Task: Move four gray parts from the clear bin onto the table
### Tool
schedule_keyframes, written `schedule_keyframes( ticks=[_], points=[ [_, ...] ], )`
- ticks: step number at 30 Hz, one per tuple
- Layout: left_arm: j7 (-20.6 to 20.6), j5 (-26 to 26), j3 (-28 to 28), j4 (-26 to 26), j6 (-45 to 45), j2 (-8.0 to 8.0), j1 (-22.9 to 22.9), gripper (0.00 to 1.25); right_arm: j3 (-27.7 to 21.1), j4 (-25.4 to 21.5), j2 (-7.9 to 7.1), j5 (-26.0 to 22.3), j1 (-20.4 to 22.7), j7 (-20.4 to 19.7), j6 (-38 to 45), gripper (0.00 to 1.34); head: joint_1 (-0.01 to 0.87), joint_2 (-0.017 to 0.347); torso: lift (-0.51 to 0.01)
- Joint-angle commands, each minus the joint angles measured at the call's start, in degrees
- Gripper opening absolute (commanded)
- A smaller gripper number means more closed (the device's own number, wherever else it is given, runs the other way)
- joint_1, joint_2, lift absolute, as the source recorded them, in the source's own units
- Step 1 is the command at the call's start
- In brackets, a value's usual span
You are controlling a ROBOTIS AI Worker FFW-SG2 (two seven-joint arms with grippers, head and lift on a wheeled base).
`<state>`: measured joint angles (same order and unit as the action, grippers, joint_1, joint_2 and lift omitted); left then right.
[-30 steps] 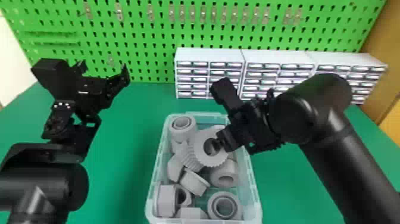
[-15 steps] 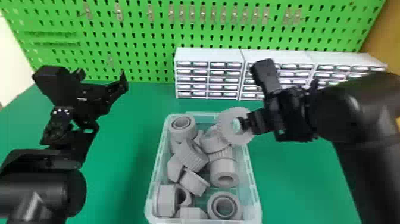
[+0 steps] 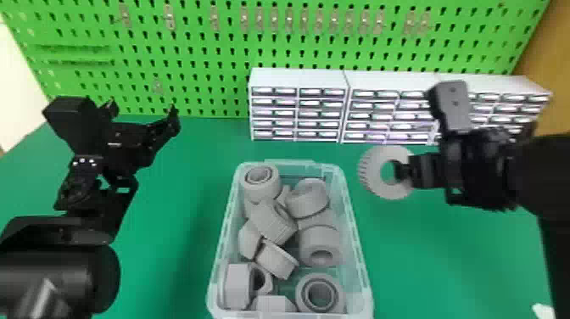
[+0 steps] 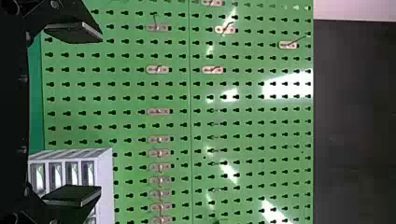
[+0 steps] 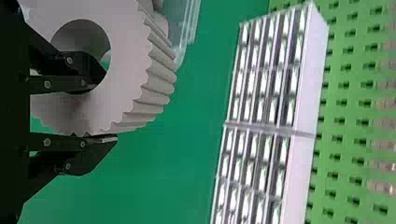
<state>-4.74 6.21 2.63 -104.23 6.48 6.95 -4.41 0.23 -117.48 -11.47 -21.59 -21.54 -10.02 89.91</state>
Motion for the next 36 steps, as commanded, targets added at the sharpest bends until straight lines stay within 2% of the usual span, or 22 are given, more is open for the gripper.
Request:
schedule_keyframes(
  ticks=[1,9,22,36],
  points=[
    [0.0,0.04,-0.08,0.0,0.38,0.0,0.02,1.11,-4.36,-1.61,-0.05,1.38,3.09,0.0,0.17,0.09,0.678,0.034,-0.05],
    [0.0,0.21,-0.26,0.0,1.17,0.0,0.37,1.11,-7.61,-1.7,-0.05,3.49,7.04,0.0,0.17,0.09,0.678,0.034,-0.05],
    [0.0,0.74,-0.87,0.0,2.58,0.0,0.19,1.11,-5.5,4.63,1.09,3.84,10.47,0.0,0.17,0.09,0.678,0.034,-0.05],
    [0.0,1.18,-0.96,0.08,3.89,0.08,0.02,1.11,-1.98,10.17,0.66,5.33,11.08,0.0,0.17,0.09,0.678,0.034,-0.05]
  ],
)
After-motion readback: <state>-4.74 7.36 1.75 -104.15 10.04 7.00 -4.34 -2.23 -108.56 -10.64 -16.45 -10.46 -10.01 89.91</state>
